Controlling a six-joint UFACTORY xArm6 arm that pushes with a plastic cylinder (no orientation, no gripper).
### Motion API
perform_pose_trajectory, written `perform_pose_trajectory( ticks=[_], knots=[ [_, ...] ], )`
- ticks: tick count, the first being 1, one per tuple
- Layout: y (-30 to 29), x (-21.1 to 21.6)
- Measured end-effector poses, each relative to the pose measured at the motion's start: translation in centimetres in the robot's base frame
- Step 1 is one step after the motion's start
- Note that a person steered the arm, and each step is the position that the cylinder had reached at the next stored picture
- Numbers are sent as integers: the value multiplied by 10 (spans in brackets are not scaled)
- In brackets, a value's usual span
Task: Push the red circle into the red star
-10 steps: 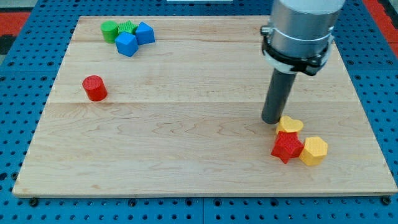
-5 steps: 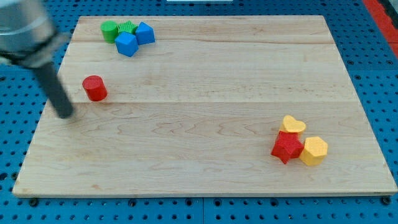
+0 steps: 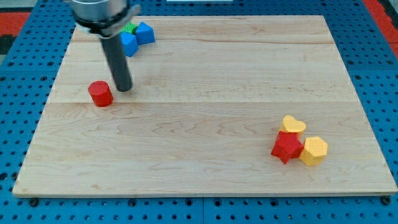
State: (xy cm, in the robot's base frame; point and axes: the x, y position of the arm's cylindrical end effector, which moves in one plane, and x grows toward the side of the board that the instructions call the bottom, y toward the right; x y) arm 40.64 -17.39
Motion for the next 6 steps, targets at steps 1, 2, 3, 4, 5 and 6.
perform_pose_trajectory(
  ticks=[1, 2, 3, 4, 5, 6],
  knots=[
    [-82, -4],
    [-129, -9],
    [-88, 18],
    [2, 36],
    [-21, 32],
    [-110, 34]
  ],
)
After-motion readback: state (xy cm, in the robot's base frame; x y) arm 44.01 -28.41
